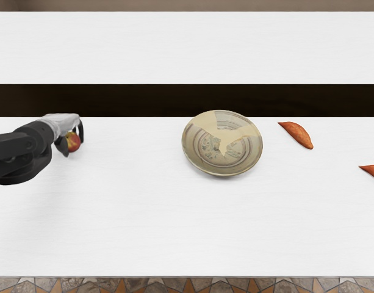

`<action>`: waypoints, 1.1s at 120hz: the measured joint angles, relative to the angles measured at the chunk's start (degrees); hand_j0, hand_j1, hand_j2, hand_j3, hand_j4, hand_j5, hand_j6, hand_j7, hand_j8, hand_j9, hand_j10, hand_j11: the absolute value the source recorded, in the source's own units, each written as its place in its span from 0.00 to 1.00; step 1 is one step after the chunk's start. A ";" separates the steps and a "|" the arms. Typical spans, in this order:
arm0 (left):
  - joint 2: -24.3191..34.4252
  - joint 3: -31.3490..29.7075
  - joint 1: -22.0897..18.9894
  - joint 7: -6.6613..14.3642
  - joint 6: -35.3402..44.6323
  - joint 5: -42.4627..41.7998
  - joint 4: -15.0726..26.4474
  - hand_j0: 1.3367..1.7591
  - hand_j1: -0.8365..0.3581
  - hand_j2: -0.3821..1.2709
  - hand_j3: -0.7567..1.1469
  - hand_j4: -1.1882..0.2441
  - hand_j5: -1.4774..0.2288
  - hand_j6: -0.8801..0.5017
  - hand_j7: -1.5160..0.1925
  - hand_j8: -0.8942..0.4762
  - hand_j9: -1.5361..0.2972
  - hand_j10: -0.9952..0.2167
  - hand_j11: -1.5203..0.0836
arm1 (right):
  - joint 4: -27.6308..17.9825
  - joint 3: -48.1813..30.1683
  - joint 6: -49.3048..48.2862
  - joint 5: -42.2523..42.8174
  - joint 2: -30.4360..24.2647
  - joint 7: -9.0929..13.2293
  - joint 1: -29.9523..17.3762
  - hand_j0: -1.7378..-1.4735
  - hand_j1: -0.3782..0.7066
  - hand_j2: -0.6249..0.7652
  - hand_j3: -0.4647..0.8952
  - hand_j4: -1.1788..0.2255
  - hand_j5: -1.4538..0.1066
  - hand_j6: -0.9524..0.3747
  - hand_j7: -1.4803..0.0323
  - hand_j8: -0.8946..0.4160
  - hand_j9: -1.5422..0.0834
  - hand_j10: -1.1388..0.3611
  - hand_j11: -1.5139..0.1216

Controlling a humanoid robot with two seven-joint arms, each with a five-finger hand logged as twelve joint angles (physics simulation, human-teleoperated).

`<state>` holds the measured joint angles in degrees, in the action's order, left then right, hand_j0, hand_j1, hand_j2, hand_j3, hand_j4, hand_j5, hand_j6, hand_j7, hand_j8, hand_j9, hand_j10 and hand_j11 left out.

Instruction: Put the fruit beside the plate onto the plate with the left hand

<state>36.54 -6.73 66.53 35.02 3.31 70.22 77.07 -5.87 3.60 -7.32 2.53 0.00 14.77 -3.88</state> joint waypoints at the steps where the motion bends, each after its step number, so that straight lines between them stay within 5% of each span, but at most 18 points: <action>1: -0.07 0.00 0.20 0.00 -0.03 -0.07 0.01 0.73 0.43 0.38 0.40 0.40 0.30 0.32 0.38 0.34 0.29 0.23 0.33 | 0.01 0.00 0.00 0.00 0.00 0.00 0.00 0.30 0.03 0.45 0.34 0.84 0.93 0.72 0.98 0.68 0.95 0.76 0.93; 33: -2.14 0.29 8.69 -0.01 -0.73 -0.54 2.58 0.72 0.34 0.44 0.40 0.49 0.24 0.42 0.28 0.42 0.25 0.20 0.28 | -0.01 0.07 -0.05 0.02 0.00 0.00 -0.15 0.30 0.03 0.45 0.34 0.84 0.93 0.72 0.98 0.68 0.95 0.76 0.93; 69: -14.04 1.56 14.62 0.01 -1.96 -1.09 4.45 0.72 0.34 0.45 0.40 0.50 0.21 0.45 0.26 0.42 0.25 0.19 0.27 | -0.02 0.08 -0.06 0.02 0.00 0.00 -0.19 0.30 0.03 0.45 0.34 0.84 0.93 0.72 0.98 0.68 0.95 0.76 0.93; 101: -27.05 4.33 15.52 -0.03 -2.82 -0.98 4.52 0.73 0.39 0.44 0.40 0.47 0.23 0.41 0.26 0.37 0.26 0.19 0.28 | -0.02 0.08 -0.06 0.02 0.00 0.00 -0.19 0.30 0.03 0.45 0.34 0.84 0.93 0.72 0.98 0.68 0.95 0.76 0.93; 132: -31.59 4.16 12.90 -0.01 -2.45 0.08 0.98 0.74 0.42 0.42 0.40 0.44 0.24 0.39 0.26 0.35 0.26 0.19 0.29 | -0.02 0.09 -0.06 0.02 0.00 0.00 -0.18 0.30 0.03 0.45 0.34 0.84 0.93 0.72 0.98 0.68 0.95 0.76 0.93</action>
<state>4.95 -2.56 79.43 35.00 0.86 70.30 78.05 -5.89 3.69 -7.38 2.55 0.00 14.77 -4.06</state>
